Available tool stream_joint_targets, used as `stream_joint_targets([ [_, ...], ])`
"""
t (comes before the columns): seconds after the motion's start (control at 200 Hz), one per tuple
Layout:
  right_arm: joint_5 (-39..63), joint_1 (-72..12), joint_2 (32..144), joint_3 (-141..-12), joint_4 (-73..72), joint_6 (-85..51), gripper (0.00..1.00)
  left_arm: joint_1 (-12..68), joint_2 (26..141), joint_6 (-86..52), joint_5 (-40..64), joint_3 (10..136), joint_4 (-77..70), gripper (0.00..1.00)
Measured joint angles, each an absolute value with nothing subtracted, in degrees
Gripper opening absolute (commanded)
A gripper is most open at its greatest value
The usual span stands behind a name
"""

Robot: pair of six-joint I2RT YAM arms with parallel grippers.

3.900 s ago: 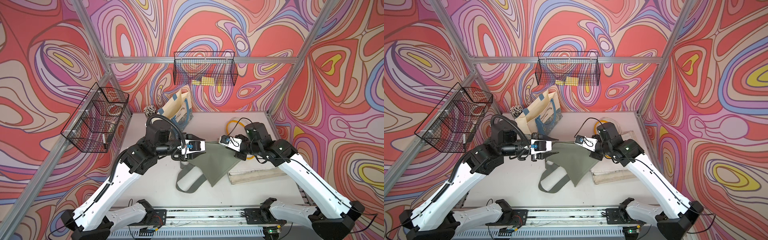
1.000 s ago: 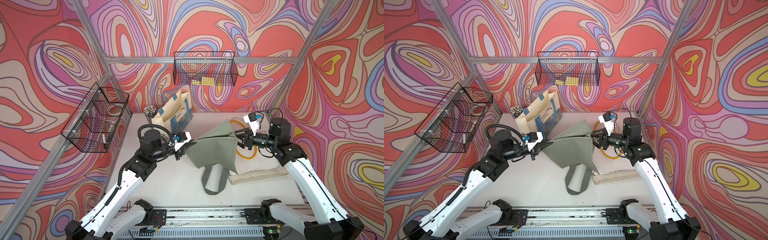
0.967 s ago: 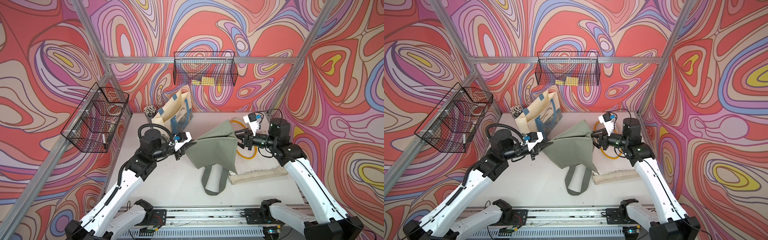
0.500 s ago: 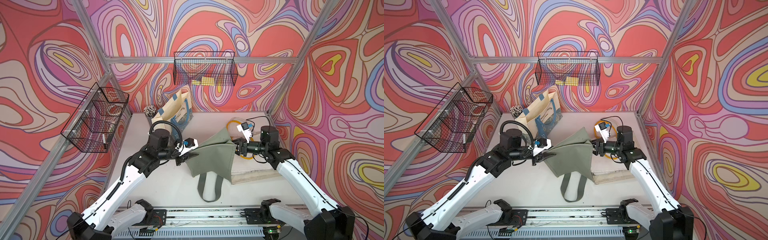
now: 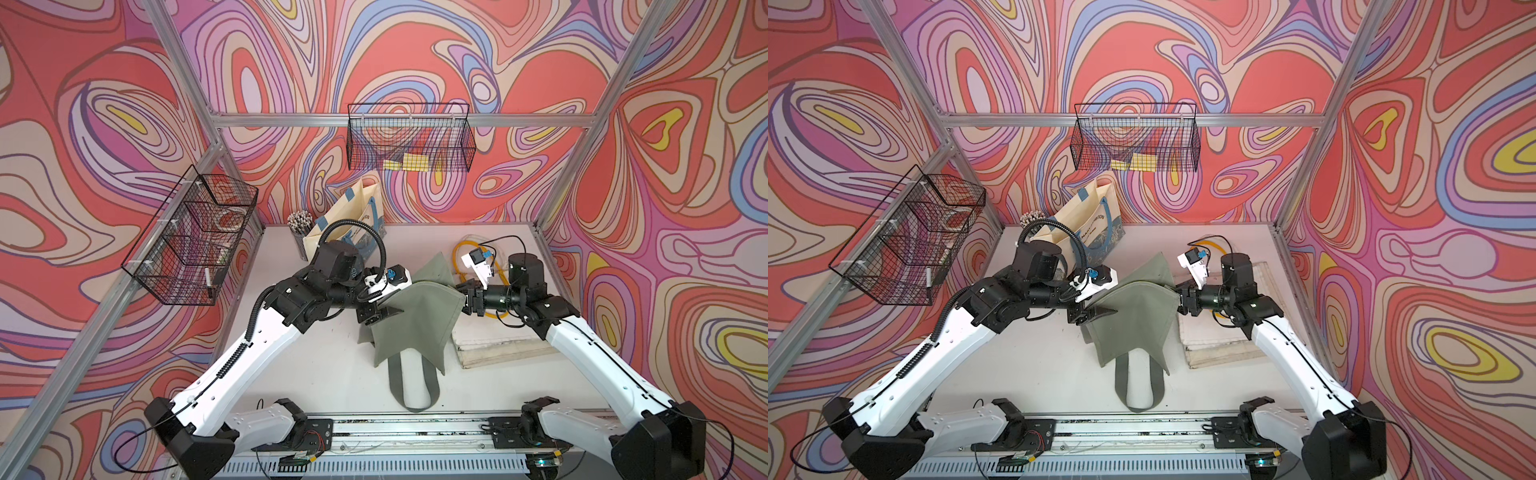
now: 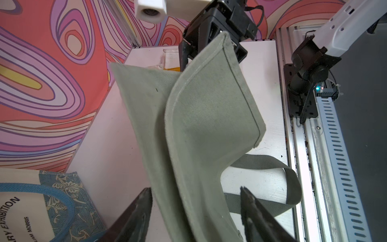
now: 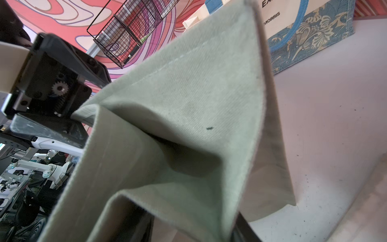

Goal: Put away the canvas bag
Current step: Press the canvas bag.

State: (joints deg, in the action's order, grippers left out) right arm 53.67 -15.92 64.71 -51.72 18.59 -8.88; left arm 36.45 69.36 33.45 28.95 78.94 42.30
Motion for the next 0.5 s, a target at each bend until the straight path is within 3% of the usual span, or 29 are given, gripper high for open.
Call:
stream_joint_targets([
  [0.27,54.04,-16.97,64.73,-51.75,19.97,-7.90,0.50,37.58,68.07,36.25,26.94,78.91,43.31,0.86],
  [0.305,54.08,-17.02,64.73,-51.75,20.08,-7.88,0.51,37.65,67.40,36.64,26.89,78.11,43.24,0.99],
  [0.501,54.08,-17.65,64.73,-51.77,20.16,-8.01,0.50,41.56,65.69,37.98,26.06,78.37,43.11,0.99],
])
